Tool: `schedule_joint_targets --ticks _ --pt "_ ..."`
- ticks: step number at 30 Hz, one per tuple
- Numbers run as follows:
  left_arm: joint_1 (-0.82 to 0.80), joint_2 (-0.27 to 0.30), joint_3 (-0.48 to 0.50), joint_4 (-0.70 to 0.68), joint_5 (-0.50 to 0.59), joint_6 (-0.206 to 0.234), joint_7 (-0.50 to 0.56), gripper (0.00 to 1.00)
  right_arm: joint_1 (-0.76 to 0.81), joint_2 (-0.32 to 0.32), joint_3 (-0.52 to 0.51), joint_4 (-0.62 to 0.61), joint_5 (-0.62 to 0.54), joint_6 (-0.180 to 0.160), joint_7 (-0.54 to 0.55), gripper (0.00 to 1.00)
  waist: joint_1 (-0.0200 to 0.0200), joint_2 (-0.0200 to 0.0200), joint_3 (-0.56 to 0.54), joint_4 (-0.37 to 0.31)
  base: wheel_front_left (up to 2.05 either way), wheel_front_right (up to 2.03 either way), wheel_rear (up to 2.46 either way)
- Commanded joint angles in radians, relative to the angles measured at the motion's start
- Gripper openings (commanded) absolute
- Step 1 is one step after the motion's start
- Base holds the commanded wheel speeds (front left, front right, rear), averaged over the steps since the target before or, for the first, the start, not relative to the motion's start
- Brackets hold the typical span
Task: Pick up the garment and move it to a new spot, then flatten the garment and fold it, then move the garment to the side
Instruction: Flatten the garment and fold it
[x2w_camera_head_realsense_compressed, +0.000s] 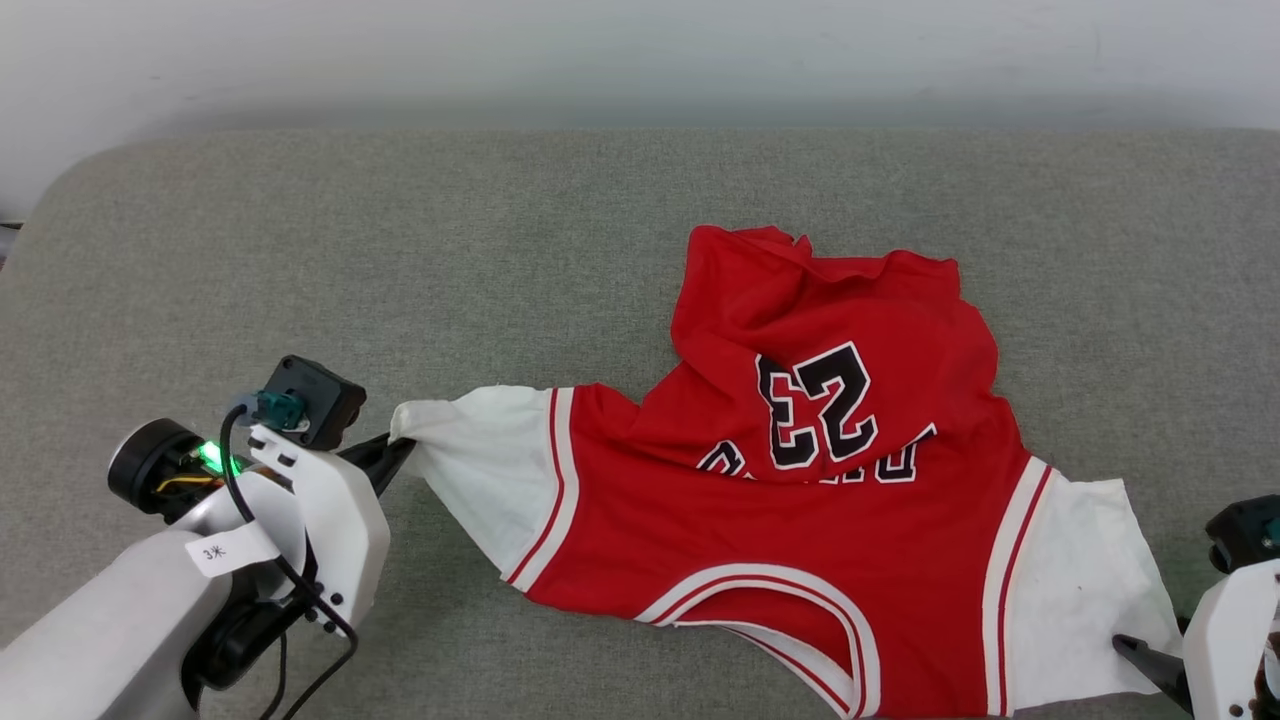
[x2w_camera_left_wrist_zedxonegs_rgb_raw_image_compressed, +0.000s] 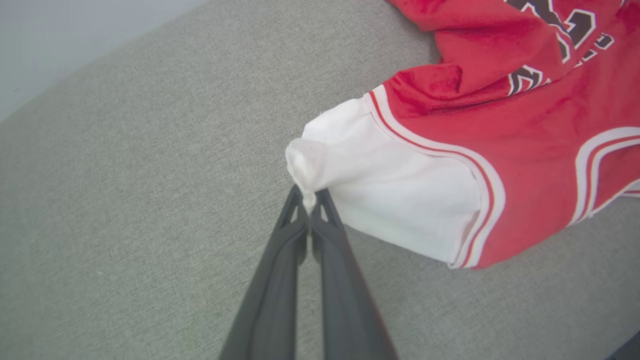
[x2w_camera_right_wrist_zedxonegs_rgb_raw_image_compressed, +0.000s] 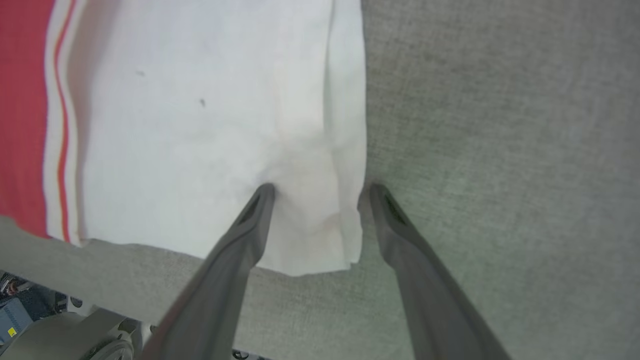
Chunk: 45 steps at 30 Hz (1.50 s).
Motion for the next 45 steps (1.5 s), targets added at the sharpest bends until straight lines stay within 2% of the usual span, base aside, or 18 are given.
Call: schedule_joint_targets --ticks 1,5,6,7,8,16,18,22,26,29,37,45 --pt "-0.011 -0.007 0.0 -0.001 0.003 0.005 -0.008 0.0 0.006 0.038 0.054 0.029 0.016 0.004 0.0 1.0 0.0 -0.0001 0.003 0.002 0.0 0.0 0.0" --pt "-0.004 -0.013 0.002 0.008 -0.002 0.006 -0.019 0.0 -0.006 0.062 0.136 0.092 0.038 0.008 -0.052 1.0 0.0 -0.0001 0.004 -0.002 0.0 0.0 0.0" --pt "0.0 -0.014 0.002 0.01 -0.006 0.003 -0.023 0.0 -0.015 0.064 0.15 0.103 0.044 0.008 -0.067 0.36 0.0 -0.0001 0.003 -0.004 0.0 0.0 0.0" --pt "0.003 -0.016 0.005 0.011 -0.01 0.001 -0.03 0.0 -0.022 0.062 0.166 0.111 0.049 0.008 -0.081 0.02 0.0 -0.0001 0.002 -0.005 0.0 0.0 0.0" --pt "0.007 -0.015 0.006 0.013 -0.013 0.0 -0.034 0.0 -0.029 0.055 0.177 0.114 0.049 0.008 -0.103 0.0 0.0 -0.0001 0.001 -0.007 0.0 0.0 0.0" --pt "0.053 -0.016 0.037 -0.002 -0.051 -0.017 -0.125 0.0 -0.078 -0.022 0.167 0.066 0.084 0.002 -0.288 0.0 0.0 -0.0001 -0.055 -0.025 0.0 0.0 0.0" --pt "0.072 0.003 0.061 -0.039 -0.055 -0.019 -0.182 0.0 -0.058 -0.045 0.122 0.02 0.103 0.002 -0.356 0.0 0.0 -0.0001 -0.095 -0.033 0.0 0.0 0.0" --pt "0.075 0.013 0.086 -0.083 -0.05 -0.015 -0.237 0.0 -0.04 -0.057 0.057 -0.052 0.125 0.002 -0.397 0.0 0.0 -0.0001 -0.128 -0.039 0.0 0.0 0.0" --pt "0.051 0.008 0.113 -0.135 -0.018 0.01 -0.3 0.0 -0.027 -0.053 -0.035 -0.141 0.121 0.002 -0.43 0.0 0.0 -0.0001 -0.15 -0.047 0.0 0.0 0.0" --pt "0.037 -0.001 0.142 -0.177 -0.009 0.032 -0.341 0.0 -0.019 -0.041 -0.116 -0.209 0.085 0.002 -0.442 0.0 0.0 -0.0001 -0.162 -0.051 0.0 0.0 0.0" --pt "-0.047 -0.032 0.21 -0.263 0.065 0.12 -0.425 0.0 -0.062 0.068 -0.33 -0.411 -0.004 0.002 -0.433 0.0 0.0 -0.0001 -0.187 -0.051 0.0 0.0 0.0" --pt "-0.175 -0.077 0.228 -0.268 0.129 0.159 -0.436 0.0 -0.151 0.173 -0.418 -0.557 -0.075 0.002 -0.367 0.0 0.0 -0.0001 -0.195 -0.044 0.0 0.0 0.0"
